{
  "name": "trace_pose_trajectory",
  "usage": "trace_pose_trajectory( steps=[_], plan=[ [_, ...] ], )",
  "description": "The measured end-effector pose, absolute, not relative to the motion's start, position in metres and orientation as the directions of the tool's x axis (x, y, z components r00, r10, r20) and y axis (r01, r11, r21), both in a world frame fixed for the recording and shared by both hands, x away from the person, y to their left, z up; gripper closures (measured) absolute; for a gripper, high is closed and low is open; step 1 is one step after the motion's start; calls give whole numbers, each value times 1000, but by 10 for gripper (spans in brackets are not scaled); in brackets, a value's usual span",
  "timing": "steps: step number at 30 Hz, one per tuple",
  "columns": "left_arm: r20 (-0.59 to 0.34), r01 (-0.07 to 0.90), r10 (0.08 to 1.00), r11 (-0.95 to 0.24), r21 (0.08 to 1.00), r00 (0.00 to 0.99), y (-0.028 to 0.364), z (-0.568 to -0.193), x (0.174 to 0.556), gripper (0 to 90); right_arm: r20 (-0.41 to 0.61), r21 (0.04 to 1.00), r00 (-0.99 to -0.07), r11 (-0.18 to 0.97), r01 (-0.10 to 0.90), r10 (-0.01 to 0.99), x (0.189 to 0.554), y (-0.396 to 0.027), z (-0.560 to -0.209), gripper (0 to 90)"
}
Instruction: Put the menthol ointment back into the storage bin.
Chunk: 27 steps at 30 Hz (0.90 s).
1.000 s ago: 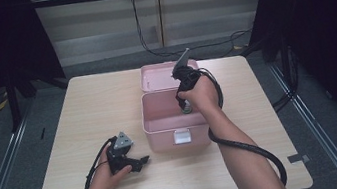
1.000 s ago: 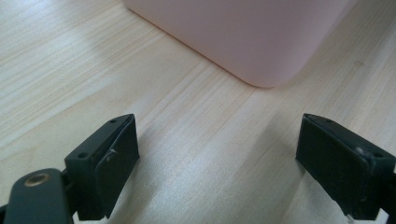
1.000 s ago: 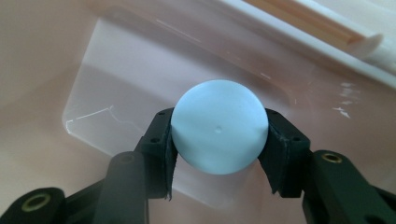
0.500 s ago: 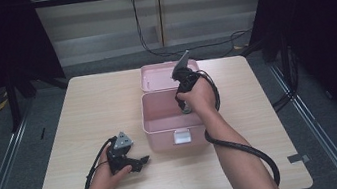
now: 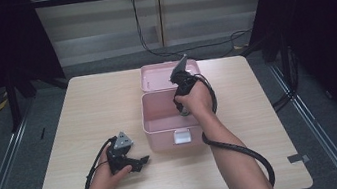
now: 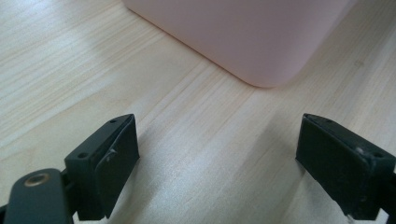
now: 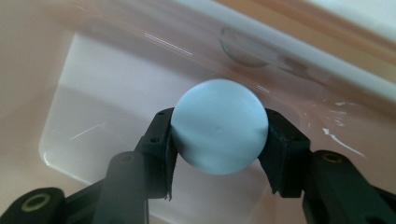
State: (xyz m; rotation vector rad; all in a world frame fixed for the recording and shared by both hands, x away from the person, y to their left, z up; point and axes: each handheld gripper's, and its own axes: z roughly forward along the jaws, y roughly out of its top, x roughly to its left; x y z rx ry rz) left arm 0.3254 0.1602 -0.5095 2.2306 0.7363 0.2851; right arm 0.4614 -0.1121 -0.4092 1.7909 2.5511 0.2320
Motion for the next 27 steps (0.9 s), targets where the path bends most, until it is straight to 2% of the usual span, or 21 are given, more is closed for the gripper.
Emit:
trace_pose_trajectory(
  steps=[27],
  plan=[
    [-23, 418, 587, -549, 724, 809, 160, -509, 325, 125, 73, 125, -321, 311, 942, 944, 464, -116, -427, 502]
  ],
)
